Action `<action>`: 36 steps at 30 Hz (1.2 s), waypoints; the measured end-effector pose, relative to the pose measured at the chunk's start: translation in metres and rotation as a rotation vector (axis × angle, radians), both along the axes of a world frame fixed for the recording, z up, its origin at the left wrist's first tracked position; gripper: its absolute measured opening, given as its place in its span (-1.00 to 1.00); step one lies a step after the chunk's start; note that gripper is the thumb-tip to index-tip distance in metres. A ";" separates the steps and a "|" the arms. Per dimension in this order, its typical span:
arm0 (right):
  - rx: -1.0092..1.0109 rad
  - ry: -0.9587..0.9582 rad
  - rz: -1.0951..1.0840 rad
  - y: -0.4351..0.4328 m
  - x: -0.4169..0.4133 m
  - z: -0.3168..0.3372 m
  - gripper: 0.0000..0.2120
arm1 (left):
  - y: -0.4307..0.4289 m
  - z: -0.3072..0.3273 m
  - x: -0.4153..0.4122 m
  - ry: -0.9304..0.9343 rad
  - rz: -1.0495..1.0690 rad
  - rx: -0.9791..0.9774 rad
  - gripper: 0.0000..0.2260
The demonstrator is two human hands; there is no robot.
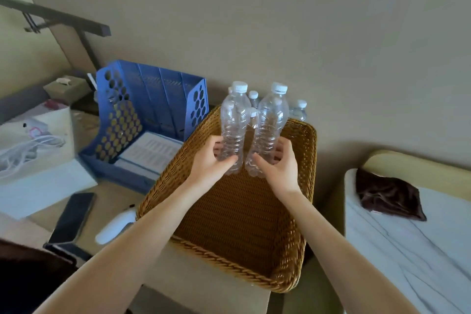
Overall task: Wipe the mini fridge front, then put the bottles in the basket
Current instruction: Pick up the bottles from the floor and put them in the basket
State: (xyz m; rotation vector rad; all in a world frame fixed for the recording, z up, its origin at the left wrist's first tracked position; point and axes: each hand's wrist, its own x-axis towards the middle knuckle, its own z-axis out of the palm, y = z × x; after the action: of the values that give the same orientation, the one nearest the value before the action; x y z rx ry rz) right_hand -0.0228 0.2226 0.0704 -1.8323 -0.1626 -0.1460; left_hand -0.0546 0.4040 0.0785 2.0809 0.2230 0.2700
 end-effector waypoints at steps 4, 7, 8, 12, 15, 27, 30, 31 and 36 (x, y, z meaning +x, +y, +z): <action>-0.050 0.076 -0.107 0.019 0.025 -0.020 -0.38 | 0.017 -0.023 0.034 0.024 -0.069 -0.001 -0.57; -0.089 0.125 -0.146 0.034 0.034 -0.032 -0.42 | 0.029 -0.045 0.055 0.018 -0.090 -0.030 -0.54; -0.101 0.142 -0.151 0.039 0.036 -0.037 -0.43 | 0.032 -0.053 0.059 0.020 -0.094 -0.038 -0.55; -0.125 0.183 -0.167 0.057 0.036 -0.056 -0.42 | 0.040 -0.074 0.068 0.021 -0.077 -0.034 -0.60; -0.121 0.229 -0.185 0.066 0.034 -0.069 -0.41 | 0.045 -0.086 0.072 0.035 -0.076 -0.027 -0.63; -0.193 0.266 -0.178 0.080 0.037 -0.096 -0.48 | 0.059 -0.124 0.076 0.062 -0.047 -0.041 -0.63; -0.188 0.255 -0.165 0.082 0.037 -0.102 -0.50 | 0.058 -0.126 0.076 0.080 -0.041 -0.049 -0.62; -0.187 0.254 -0.164 0.082 0.037 -0.104 -0.50 | 0.058 -0.127 0.075 0.085 -0.042 -0.049 -0.62; -0.173 0.240 -0.157 0.083 0.040 -0.111 -0.50 | 0.055 -0.137 0.073 0.089 -0.037 -0.041 -0.61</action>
State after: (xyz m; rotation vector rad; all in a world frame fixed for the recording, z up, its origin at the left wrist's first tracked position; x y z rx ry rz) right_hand 0.0173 0.3059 -0.0405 -2.0177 0.1410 -0.0209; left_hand 0.0182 0.4591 -0.0583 2.0563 0.2415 0.1496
